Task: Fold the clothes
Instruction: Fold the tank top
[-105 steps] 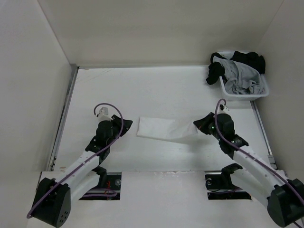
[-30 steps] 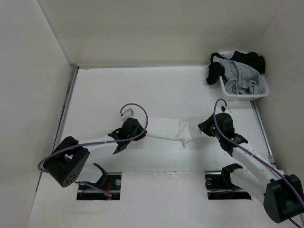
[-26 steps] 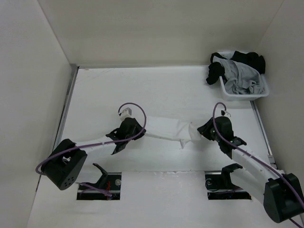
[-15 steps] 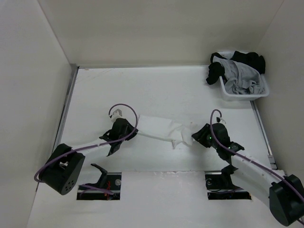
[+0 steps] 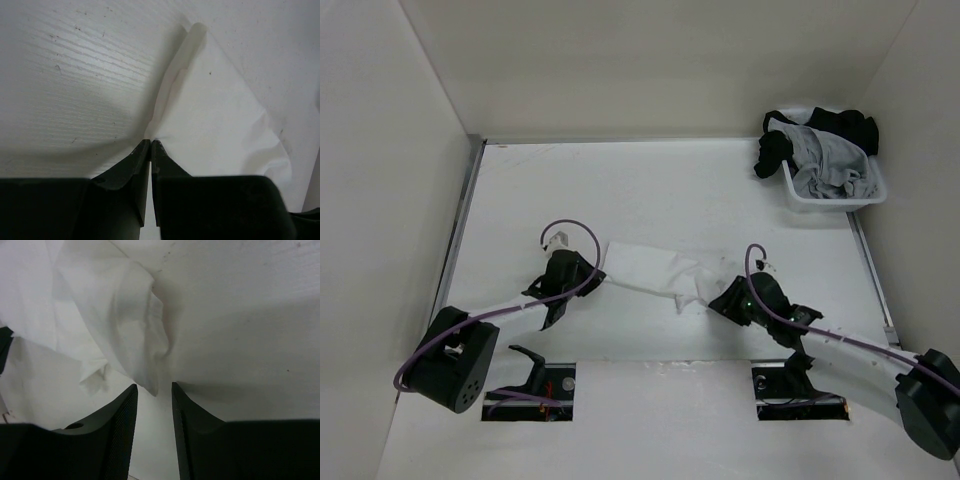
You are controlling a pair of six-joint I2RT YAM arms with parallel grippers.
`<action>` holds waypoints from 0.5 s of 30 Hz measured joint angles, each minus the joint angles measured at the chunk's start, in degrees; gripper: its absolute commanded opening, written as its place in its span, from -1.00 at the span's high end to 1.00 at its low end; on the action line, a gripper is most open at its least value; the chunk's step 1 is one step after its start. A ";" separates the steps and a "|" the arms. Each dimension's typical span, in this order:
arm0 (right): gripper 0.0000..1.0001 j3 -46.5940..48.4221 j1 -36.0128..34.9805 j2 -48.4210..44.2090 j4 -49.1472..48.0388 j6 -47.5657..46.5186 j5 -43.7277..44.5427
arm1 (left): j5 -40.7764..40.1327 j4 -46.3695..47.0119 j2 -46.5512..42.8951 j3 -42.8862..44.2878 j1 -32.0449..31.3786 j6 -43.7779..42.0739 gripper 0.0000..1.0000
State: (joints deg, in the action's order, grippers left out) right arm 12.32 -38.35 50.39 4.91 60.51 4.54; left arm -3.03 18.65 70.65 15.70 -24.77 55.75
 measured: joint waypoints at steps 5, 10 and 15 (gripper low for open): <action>0.25 -0.85 0.17 1.84 -4.24 1.40 0.50 | 0.83 0.48 0.00 -0.02 0.26 -0.09 0.92; 0.35 -1.25 1.11 1.62 -5.42 1.70 1.95 | 1.36 0.59 -0.02 -0.02 0.37 -0.17 0.92; 0.56 -1.81 1.29 1.05 -5.60 2.12 2.84 | 1.68 0.57 -0.50 -0.02 0.37 -0.24 0.92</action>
State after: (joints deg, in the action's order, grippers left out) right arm 10.50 -37.06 51.44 -0.69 62.63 7.38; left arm -1.34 19.22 70.15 15.68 -24.40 55.51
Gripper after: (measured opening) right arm 0.261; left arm 0.046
